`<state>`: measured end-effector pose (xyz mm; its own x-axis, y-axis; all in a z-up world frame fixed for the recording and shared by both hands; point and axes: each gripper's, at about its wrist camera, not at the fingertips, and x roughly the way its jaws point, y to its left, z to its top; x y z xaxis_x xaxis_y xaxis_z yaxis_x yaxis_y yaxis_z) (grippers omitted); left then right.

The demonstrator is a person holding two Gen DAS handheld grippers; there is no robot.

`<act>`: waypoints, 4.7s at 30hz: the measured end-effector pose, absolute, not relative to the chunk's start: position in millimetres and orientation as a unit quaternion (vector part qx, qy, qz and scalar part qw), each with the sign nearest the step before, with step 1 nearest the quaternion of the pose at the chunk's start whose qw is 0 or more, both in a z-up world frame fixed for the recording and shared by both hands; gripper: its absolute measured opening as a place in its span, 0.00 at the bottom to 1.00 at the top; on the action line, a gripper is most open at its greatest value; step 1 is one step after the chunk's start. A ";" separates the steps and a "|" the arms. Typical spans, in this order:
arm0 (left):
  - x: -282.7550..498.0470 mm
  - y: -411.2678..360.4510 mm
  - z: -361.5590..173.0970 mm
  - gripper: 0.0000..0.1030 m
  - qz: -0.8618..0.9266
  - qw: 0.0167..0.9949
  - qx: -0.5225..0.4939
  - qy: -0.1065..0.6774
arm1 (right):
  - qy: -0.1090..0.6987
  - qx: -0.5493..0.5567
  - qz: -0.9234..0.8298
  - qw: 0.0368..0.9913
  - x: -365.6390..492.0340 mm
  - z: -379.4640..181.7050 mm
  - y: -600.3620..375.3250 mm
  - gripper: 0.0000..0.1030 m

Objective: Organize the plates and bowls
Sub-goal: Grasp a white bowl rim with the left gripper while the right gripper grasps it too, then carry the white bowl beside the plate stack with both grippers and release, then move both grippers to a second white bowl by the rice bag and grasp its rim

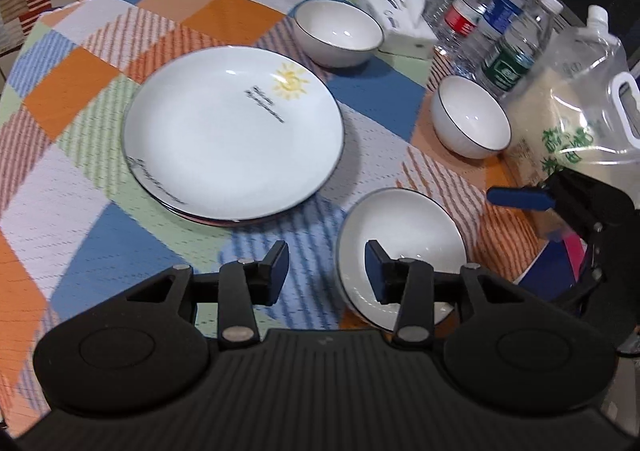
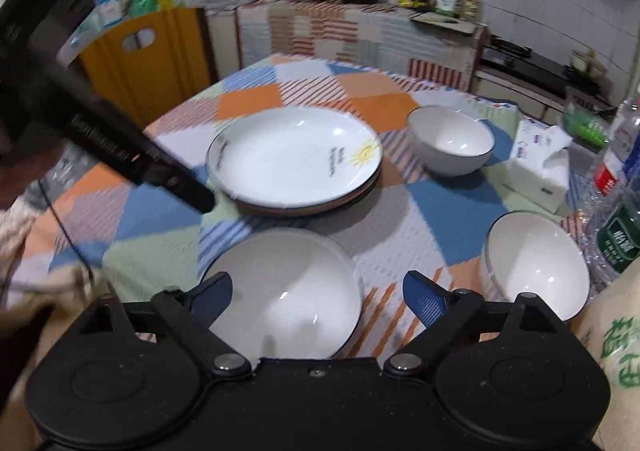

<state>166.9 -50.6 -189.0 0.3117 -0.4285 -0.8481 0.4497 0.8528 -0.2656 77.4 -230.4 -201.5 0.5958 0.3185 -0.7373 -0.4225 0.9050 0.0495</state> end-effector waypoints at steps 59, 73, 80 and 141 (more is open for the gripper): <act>148.7 18.7 -241.3 0.15 -0.219 0.784 -0.025 0.581 | 0.403 -0.086 0.245 0.877 67.6 -273.3 -121.0 0.93; 136.5 19.5 -196.5 0.22 -0.216 0.803 -0.020 0.555 | 0.376 0.010 0.128 0.918 30.9 -233.2 -199.6 0.93; 129.0 0.8 -152.4 0.25 -0.231 0.827 0.016 0.512 | 0.337 0.027 0.056 0.939 18.6 -204.5 -229.5 0.93; 262.0 -239.1 -241.9 0.08 -0.317 0.793 0.000 0.519 | 0.337 0.101 -0.154 0.923 133.6 -299.6 -304.7 0.90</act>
